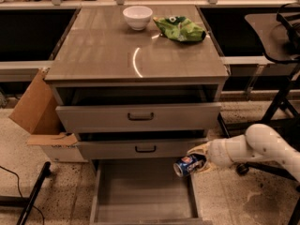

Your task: Pick pepsi can from bottom drawer and place on counter

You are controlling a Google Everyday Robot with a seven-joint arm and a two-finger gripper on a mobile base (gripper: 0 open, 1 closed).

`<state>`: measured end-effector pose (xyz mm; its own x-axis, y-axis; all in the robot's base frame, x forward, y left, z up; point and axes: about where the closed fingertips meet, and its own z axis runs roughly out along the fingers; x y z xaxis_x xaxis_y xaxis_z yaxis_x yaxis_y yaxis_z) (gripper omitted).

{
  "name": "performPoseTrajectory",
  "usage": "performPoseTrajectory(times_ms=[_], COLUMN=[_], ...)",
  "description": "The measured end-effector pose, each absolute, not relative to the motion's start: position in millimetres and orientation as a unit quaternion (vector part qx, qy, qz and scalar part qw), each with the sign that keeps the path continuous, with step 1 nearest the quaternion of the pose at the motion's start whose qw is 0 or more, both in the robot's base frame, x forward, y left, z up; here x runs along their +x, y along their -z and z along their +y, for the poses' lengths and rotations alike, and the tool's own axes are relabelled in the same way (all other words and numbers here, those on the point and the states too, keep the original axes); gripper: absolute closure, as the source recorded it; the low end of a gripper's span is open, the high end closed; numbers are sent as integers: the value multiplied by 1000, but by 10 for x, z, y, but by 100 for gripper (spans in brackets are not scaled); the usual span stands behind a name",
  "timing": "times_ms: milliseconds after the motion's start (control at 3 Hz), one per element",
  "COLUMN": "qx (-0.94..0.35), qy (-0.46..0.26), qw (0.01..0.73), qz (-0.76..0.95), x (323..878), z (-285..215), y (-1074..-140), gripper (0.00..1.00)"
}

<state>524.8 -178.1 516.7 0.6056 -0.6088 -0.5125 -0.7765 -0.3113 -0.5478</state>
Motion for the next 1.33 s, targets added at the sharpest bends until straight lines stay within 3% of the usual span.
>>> performPoseTrajectory(times_ms=[333,667,1333], qx=[-808,-808,-797], qy=[-79,-79,-93], qw=[425,425,443], qz=[400,400,399], x=[5161,5161,5327], z=[-1974,-1974,-1868], y=[-5801,-5801,-6861], gripper=[100,100,100])
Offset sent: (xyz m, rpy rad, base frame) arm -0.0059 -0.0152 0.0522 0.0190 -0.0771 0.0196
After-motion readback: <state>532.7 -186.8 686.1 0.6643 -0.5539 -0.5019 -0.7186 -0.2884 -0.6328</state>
